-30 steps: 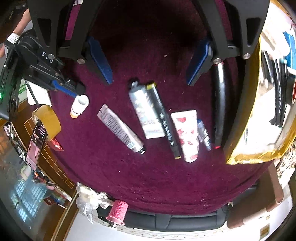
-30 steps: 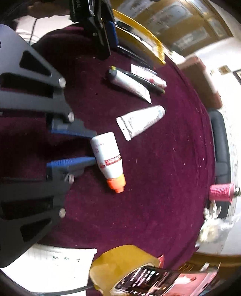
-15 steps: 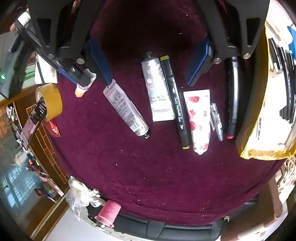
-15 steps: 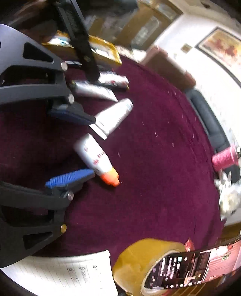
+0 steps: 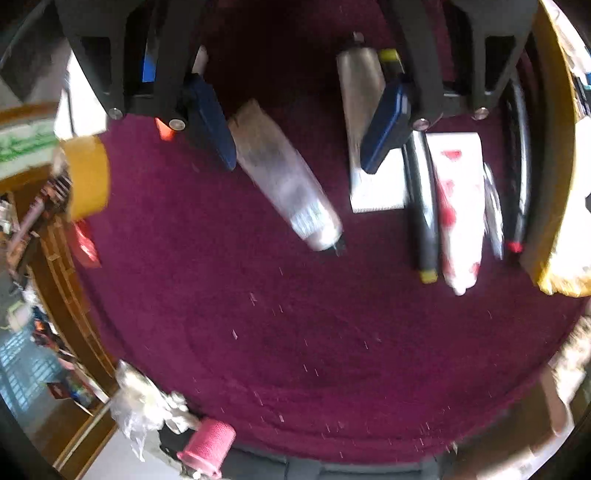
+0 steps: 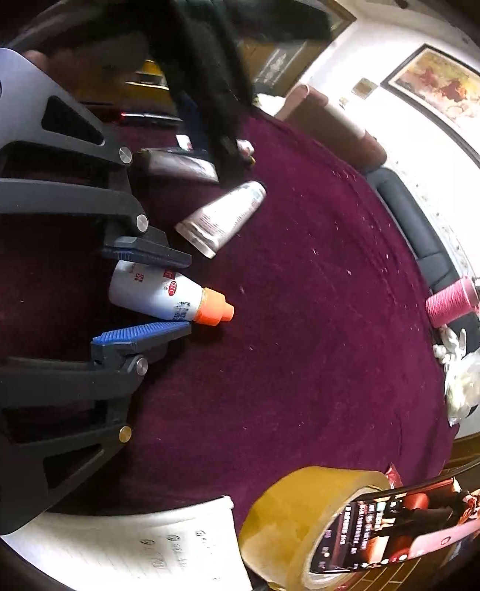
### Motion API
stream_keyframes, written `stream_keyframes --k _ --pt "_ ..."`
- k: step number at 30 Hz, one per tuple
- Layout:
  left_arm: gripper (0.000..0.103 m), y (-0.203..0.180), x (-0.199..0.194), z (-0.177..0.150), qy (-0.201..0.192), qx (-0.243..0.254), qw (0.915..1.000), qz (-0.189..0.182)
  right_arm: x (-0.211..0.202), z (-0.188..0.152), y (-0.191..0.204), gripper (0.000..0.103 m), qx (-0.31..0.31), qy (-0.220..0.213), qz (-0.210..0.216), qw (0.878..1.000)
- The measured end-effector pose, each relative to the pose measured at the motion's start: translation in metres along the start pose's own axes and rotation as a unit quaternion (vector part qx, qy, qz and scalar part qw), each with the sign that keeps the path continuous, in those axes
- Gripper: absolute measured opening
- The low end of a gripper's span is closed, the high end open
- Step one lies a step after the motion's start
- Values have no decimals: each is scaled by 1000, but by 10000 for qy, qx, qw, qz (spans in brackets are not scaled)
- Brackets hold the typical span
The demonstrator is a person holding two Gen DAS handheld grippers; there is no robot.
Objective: Organize objects
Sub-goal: 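Grasp the white glue bottle with orange cap with the right gripper, then grasp the silver tube with the left gripper and lift it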
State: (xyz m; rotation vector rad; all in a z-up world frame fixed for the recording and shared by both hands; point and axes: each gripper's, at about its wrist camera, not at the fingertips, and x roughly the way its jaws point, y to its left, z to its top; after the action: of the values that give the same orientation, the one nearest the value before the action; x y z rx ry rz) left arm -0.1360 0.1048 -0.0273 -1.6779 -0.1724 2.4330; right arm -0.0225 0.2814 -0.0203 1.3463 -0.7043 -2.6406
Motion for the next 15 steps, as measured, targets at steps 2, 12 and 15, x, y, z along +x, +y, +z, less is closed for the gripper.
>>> stream_keyframes --k 2,12,15 --pt "59 -4 5 3 31 19 10000 49 -1 -4 0 29 -78 -48 16 10000" --pt "41 -21 19 6 -46 509 9978 419 3 -4 1 29 -156 -108 117 9998" --pt "37 -14 13 -1 39 665 9975 222 2 -5 -2 29 -116 -79 207 9997"
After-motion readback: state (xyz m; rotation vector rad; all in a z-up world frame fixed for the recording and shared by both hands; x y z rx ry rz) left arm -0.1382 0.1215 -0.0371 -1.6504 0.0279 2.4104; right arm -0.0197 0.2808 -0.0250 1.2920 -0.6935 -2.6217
